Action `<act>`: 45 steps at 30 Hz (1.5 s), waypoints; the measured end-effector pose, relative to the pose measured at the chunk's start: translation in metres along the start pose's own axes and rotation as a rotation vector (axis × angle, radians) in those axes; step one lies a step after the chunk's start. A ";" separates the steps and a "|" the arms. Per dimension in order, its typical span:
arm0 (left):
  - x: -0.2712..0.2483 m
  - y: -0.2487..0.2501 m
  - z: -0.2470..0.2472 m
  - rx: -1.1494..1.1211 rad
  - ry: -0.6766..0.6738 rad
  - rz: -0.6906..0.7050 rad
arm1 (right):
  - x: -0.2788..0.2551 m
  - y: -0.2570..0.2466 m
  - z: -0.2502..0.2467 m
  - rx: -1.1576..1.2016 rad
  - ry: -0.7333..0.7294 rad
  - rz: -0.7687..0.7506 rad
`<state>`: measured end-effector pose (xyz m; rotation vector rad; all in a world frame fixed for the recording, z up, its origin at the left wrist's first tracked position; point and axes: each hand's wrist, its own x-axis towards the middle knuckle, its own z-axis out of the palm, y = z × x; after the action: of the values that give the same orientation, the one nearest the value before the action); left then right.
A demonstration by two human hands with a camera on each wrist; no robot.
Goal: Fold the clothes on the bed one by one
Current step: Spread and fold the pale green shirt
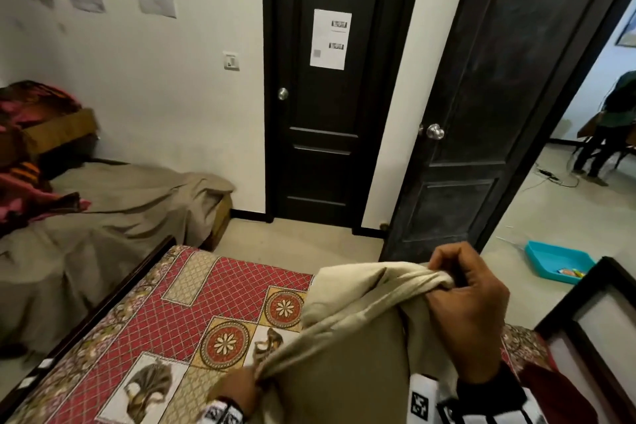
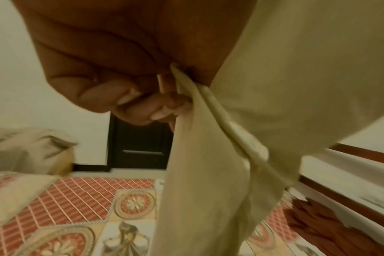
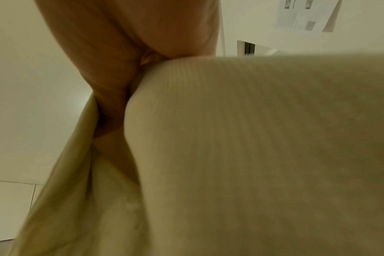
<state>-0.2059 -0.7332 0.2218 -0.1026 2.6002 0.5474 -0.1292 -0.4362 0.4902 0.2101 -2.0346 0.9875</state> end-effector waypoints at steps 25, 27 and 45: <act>-0.080 0.015 -0.246 -1.706 -0.184 0.889 | -0.025 -0.020 0.181 0.059 -0.678 0.387; -0.085 0.008 -0.248 -1.616 -0.174 0.891 | -0.024 -0.030 0.201 0.202 -0.696 0.440; -0.105 -0.016 -0.172 -1.285 -0.049 0.851 | -0.061 -0.089 0.208 0.380 -0.519 0.304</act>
<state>-0.1858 -0.8188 0.4041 0.6060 1.7035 2.3362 -0.1777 -0.6563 0.4256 0.3993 -2.3676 1.6482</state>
